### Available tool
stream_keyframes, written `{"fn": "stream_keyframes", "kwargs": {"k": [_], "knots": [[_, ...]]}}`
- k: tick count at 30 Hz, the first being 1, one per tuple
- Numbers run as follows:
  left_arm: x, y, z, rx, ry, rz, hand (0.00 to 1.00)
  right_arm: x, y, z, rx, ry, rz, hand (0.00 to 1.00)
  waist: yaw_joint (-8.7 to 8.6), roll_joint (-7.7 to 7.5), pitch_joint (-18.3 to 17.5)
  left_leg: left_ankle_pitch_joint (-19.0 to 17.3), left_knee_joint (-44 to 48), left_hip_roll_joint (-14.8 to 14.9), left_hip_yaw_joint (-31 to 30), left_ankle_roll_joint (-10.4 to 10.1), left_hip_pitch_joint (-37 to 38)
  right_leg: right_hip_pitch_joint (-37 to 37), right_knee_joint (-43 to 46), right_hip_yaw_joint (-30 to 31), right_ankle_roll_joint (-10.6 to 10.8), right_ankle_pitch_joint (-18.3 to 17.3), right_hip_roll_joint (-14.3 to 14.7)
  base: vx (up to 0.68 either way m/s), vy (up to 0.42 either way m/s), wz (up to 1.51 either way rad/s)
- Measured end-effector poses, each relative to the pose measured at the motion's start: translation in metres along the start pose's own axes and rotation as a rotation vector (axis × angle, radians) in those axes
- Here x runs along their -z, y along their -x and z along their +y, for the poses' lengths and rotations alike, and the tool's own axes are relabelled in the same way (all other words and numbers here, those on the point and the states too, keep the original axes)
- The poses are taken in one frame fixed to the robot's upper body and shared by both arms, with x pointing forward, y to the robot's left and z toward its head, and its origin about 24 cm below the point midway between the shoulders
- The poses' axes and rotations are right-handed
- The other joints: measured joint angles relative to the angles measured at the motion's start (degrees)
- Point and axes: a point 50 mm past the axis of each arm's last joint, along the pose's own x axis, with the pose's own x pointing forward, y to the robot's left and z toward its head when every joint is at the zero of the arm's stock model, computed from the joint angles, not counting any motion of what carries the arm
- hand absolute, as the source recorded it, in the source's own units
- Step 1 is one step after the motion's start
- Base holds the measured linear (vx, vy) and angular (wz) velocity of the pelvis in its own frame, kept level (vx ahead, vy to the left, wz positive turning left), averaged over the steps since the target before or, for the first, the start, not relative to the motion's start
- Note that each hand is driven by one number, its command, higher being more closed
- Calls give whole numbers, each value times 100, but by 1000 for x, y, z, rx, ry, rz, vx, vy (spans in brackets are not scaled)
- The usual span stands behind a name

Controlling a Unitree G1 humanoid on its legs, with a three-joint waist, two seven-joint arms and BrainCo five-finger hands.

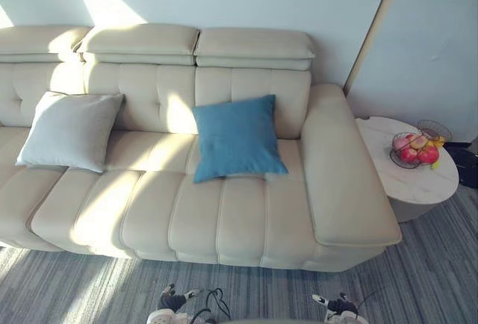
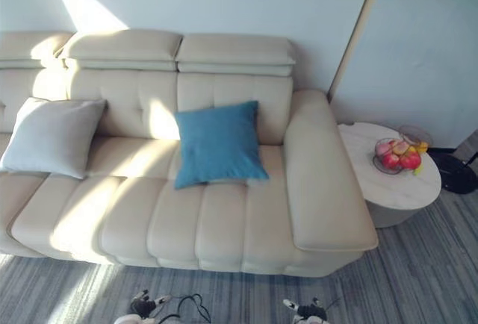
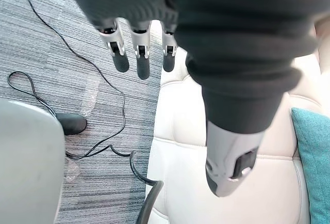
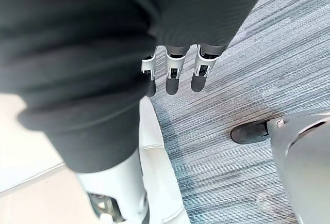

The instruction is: Pick up cushions and gather them together orderly.

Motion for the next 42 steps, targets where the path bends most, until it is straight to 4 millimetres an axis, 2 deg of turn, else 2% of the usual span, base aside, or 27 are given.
{"fn": "stream_keyframes", "kwargs": {"k": [7,10,16,17,18,19,20,21,22,23,24,25,26,27,29,30,31,32,33,34,35,36,37,40,41,42], "knots": [[4,0,4,1,9,36,0,19,3,-9,11,47,72,0,-82,-18,28,-2,-103,23,130,-9,95,13,-4,56,25,-16,12,-1,-4,-7],[-5,-3,7,-10,40,17,0,16,3,-7,7,45,64,0,-102,-55,305,-286,577,98,145,-36,-152,-21,134,124,28,-20,36,-36,-2,-13],[-7,-3,2,-12,106,18,0,4,3,-1,-7,35,13,0,-51,-5,353,-474,631,345,1125,-115,-5,-580,487,1002,7,-19,245,-66,14,-78],[-7,-3,1,-9,105,21,0,2,3,1,-14,38,3,0,-56,-5,352,-505,631,392,1365,-144,46,-705,528,1237,-23,10,318,-54,-5,-157],[-7,-3,-1,-3,104,22,0,1,3,5,-24,65,-2,0,-60,-16,346,-569,640,516,1891,-206,127,-946,525,1643,-56,174,510,-53,-12,-169],[-8,-3,-1,-3,102,22,0,0,3,6,-27,72,-9,0,-59,-16,347,-591,652,569,2065,-232,139,-1031,511,1696,-88,255,576,-53,-47,-218],[-7,-3,0,-7,99,25,0,-4,4,12,-46,92,-26,0,-49,-17,347,-616,668,730,2588,-272,168,-1311,459,1500,-247,477,711,-34,-83,-210],[-7,-3,1,-8,90,25,0,-10,3,18,-60,92,-38,0,-65,-17,348,-618,683,831,3127,-288,188,-1549,433,857,-547,464,684,-32,-100,-208],[-8,-4,0,-6,88,23,0,-11,3,19,-62,92,-42,0,-93,-10,351,-615,686,880,3306,-289,199,-1608,514,424,-654,402,601,-10,-97,-190],[-9,-4,1,-3,83,18,0,-14,3,20,-62,90,-48,0,-121,15,371,-576,684,995,3750,-359,312,-1770,760,-939,-828,282,316,19,-97,-183],[-11,-5,3,-5,81,12,0,-15,2,18,-57,95,-50,0,-128,13,370,-555,693,1064,4065,-395,473,-1750,981,-2077,-918,235,51,46,-112,-190],[-11,-5,4,-8,80,12,0,-14,2,18,-56,97,-49,0,-118,17,371,-546,694,1090,4174,-409,555,-1722,1097,-2523,-942,260,-51,91,-174,-178],[-11,-5,6,-14,76,13,0,-17,2,17,-55,100,-54,0,-127,82,410,-506,688,1167,4343,-462,702,-1696,1231,-2937,-892,242,-29,103,-178,-121],[-13,-6,6,-12,76,11,0,-18,1,16,-53,103,-57,0,-150,113,429,-483,675,1190,4378,-480,717,-1714,1264,-2992,-940,210,8,152,-293,-127],[-25,-8,-10,35,67,-19,0,-28,-3,0,-15,131,-77,0,-193,326,561,-220,614,1211,4509,-570,1024,-1828,1598,-2627,-1015,-106,168,158,-278,-90],[-25,-7,-12,43,62,-19,0,-27,-3,-2,-9,136,-73,0,-201,340,560,-190,737,1234,4506,-573,1025,-1861,1672,-2570,-1023,-178,171,165,-222,-71],[-26,-7,-16,61,43,-20,0,-25,-4,-4,-5,148,-62,0,-272,336,565,-193,1606,1513,4401,-560,860,-1862,1809,-2381,-1033,-348,175,175,-212,-65],[-23,-7,-16,64,37,-8,0,-23,-4,-4,-7,150,-55,0,-319,312,594,-104,2868,1999,4097,-276,549,-1686,1757,-2219,-1096,-444,244,180,-199,-62],[-22,-7,-16,65,37,-4,0,-22,-3,-2,-12,151,-51,0,-327,308,601,-222,3268,2114,3955,-81,455,-1624,1712,-2131,-1110,-456,294,121,-124,-70],[-19,-6,-17,68,41,7,0,-21,-3,0,-16,161,-50,0,-314,266,708,-746,4163,2212,3402,198,148,-1386,1606,-1842,-1196,-599,406,101,-92,-94],[-21,-6,-17,66,46,-6,0,-21,-3,1,-15,160,-46,0,-260,264,748,-1127,4482,1869,2550,39,-231,-1140,1537,-1538,-1206,-668,506,92,-69,-104],[-21,-6,-17,66,46,-9,0,-20,-3,0,-14,161,-42,0,-232,237,761,-1192,4484,1744,2347,9,-338,-1083,1508,-1433,-1207,-668,540,158,-45,-135],[-22,-5,-17,65,50,-16,0,-18,-3,0,-13,162,-34,0,-117,255,781,-1332,4360,1338,1747,22,-665,-894,1446,-1095,-1205,-689,630,182,12,-142],[-27,-4,-18,56,101,-52,0,-23,-3,8,-29,148,-55,0,29,258,786,-1417,3596,565,506,-6,-1427,-785,1450,-230,-1143,-727,801,208,94,-164],[-28,-4,-20,55,132,-54,0,-24,-1,14,-41,140,-64,0,108,246,789,-1381,3140,265,-223,-52,-1540,-819,1511,136,-1074,-766,849,147,145,-156],[-28,-3,-20,54,142,-55,0,-24,-1,15,-44,139,-64,0,138,247,789,-1364,2963,192,-447,-69,-1550,-825,1532,278,-1043,-784,886,176,203,-168]]}}
